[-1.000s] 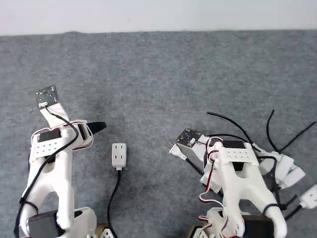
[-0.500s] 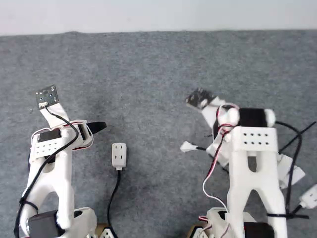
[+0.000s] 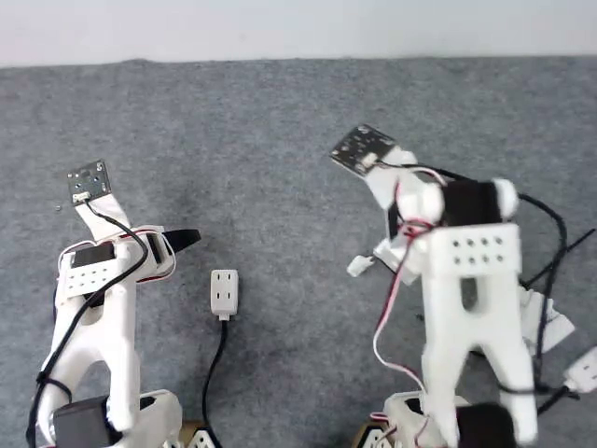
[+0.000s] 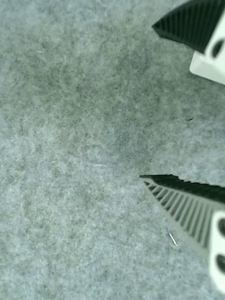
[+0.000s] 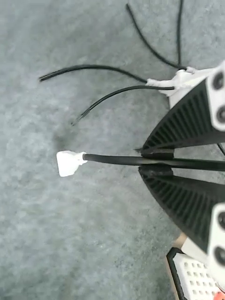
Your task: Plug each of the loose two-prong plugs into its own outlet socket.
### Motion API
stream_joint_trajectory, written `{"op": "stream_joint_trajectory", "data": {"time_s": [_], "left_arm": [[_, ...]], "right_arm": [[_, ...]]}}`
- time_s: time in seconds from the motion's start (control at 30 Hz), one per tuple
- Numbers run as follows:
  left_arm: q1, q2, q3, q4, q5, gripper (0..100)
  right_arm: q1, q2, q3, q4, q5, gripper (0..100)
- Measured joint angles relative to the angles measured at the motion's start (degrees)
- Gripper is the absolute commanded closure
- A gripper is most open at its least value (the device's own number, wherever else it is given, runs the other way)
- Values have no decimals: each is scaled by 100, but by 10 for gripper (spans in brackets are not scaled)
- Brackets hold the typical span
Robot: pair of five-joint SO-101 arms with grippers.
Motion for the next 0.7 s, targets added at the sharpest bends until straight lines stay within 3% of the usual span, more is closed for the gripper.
{"op": "stream_joint_trajectory", "data": {"time_s": [0.37,0.7], "left_arm": [[0,0,0,0,0,581],[0,0,0,-35,0,581]], "right_arm": [[615,545,-440,0,62,991],[1565,-1169,1204,9,1310,991]]}}
